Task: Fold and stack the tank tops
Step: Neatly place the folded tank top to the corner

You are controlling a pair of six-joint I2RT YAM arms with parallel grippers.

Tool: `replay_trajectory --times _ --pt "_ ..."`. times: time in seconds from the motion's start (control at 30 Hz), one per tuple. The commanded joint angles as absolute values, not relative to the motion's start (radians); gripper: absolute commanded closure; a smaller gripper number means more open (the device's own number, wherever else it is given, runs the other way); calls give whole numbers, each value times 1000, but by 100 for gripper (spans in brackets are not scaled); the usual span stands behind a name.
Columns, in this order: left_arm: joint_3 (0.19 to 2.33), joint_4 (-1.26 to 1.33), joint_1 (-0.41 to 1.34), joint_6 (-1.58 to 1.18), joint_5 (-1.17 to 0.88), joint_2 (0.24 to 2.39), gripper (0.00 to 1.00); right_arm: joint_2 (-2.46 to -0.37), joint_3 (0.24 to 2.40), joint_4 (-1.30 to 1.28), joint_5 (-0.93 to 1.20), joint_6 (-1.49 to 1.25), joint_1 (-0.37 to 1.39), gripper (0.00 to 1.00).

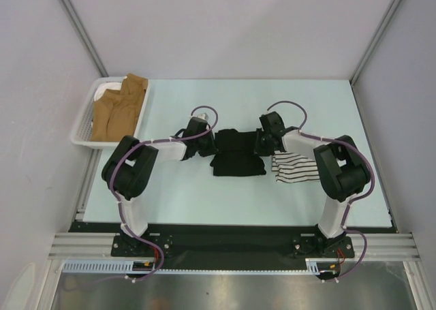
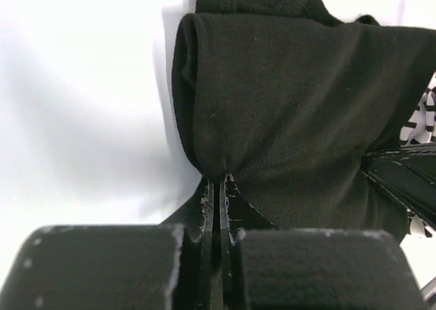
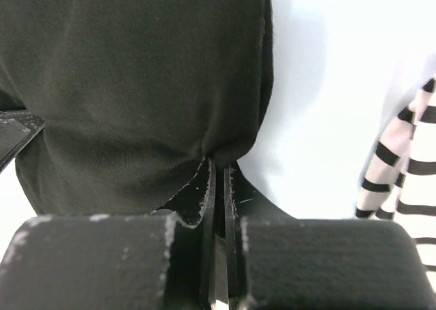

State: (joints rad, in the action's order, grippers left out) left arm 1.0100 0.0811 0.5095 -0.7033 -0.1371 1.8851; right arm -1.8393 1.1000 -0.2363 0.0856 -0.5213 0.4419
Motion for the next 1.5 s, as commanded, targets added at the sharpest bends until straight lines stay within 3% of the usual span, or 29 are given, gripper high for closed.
replay_trajectory --times 0.0,0.6,1.23,1.47 --pt "1011 41 535 -695 -123 1892 100 -1829 1161 -294 3 -489 457 100" --pt "1066 8 640 -712 -89 1640 100 -1528 1180 -397 23 -457 439 100" --pt "1068 -18 696 -742 -126 1724 100 -1499 1032 -388 92 -491 391 100" --pt "1091 -18 719 -762 -133 1753 100 -1515 1098 -408 98 -463 370 100"
